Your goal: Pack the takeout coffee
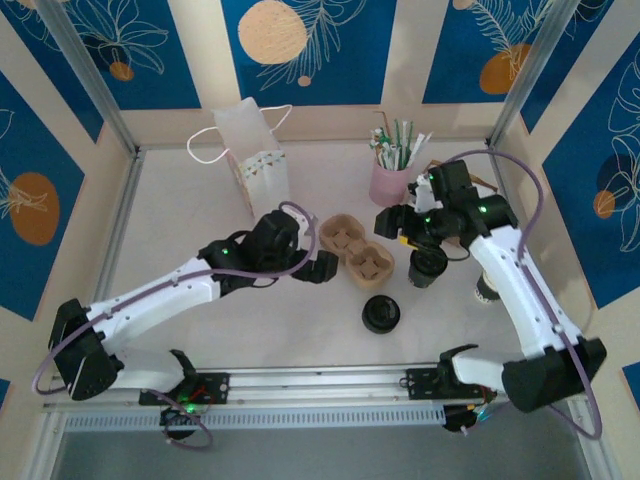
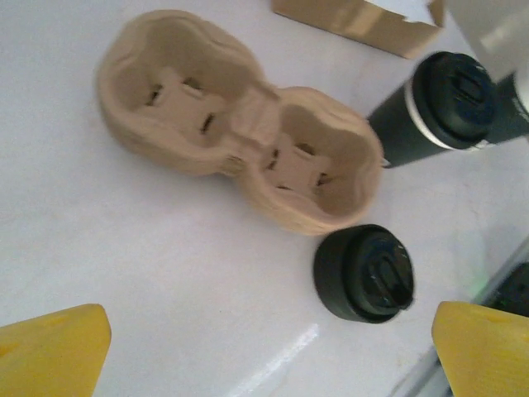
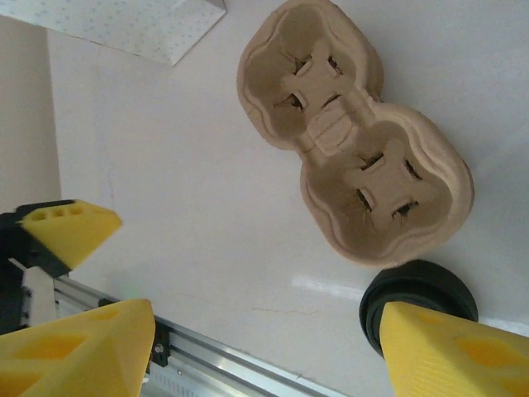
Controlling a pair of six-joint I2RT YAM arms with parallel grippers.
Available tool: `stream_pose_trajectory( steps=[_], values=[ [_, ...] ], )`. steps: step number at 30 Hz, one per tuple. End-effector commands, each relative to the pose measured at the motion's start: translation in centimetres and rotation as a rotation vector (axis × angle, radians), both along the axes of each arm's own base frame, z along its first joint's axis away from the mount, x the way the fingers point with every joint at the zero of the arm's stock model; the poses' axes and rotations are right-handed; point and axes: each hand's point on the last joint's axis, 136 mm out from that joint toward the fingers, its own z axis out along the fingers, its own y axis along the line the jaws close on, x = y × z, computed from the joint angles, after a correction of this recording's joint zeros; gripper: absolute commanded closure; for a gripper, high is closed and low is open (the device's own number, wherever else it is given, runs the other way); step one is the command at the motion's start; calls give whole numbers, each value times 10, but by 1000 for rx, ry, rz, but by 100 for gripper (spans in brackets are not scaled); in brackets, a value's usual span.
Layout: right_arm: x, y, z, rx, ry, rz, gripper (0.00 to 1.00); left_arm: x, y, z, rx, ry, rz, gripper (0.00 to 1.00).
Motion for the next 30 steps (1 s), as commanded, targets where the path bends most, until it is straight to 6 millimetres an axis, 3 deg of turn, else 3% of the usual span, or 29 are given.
stream_pose_trajectory(
  steps=[1, 9, 18, 23, 30],
  values=[
    [17, 14, -12, 17, 8, 59, 27, 10, 12, -2, 48, -8, 33, 0],
    [62, 17, -72, -85, 118, 52, 28, 25, 15, -21, 20, 28, 93, 0],
    [80, 23, -115, -135, 203, 62, 30, 32, 21, -36, 13, 51, 132, 2],
    [74, 30, -121, -120, 225, 80, 30, 41, 24, -42, -12, 80, 161, 5],
    [56, 52, -113, -69, 233, 125, 30, 52, 19, -50, -89, 136, 179, 8]
  ],
)
